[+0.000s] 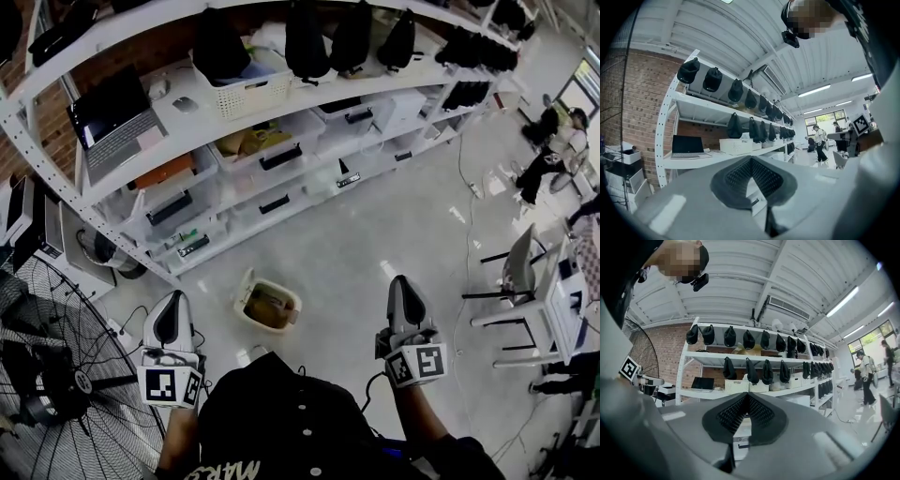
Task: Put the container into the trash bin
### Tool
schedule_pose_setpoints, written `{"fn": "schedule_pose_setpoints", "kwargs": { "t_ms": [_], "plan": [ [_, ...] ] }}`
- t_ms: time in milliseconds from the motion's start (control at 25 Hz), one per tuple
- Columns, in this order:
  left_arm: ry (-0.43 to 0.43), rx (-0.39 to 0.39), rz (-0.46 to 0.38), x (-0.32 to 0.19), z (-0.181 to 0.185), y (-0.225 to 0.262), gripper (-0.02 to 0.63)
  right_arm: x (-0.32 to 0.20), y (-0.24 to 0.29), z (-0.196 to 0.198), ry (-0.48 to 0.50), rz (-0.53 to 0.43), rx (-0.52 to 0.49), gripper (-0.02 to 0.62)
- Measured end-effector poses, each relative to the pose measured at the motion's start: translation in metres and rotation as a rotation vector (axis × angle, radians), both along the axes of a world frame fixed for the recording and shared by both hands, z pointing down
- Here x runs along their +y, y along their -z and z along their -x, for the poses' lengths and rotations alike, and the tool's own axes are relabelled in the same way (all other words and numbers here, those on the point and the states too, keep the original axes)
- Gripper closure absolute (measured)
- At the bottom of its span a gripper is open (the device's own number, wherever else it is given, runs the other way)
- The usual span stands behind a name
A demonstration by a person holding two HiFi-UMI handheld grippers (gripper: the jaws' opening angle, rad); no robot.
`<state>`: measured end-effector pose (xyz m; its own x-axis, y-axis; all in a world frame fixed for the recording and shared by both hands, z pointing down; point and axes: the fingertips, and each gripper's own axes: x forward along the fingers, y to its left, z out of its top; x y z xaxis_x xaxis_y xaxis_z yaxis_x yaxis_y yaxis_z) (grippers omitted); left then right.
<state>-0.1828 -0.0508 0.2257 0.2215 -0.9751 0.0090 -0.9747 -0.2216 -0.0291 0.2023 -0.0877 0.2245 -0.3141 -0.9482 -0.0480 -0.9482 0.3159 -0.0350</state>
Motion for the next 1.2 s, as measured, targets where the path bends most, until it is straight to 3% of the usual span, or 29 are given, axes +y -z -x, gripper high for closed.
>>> {"fn": "schedule_pose_setpoints", "kwargs": {
  "t_ms": [720,1200],
  "plan": [
    [0.004,0.007,0.005,-0.009,-0.004,-0.004,0.606,-0.006,-0.007,0.010,0.019,0.027,-0.005,0.572],
    [0.001,0.007,0.009,-0.017,-0.010,-0.003,0.606,-0.017,0.004,0.014,0.030,-0.004,0.009,0.572]
  ]
}}
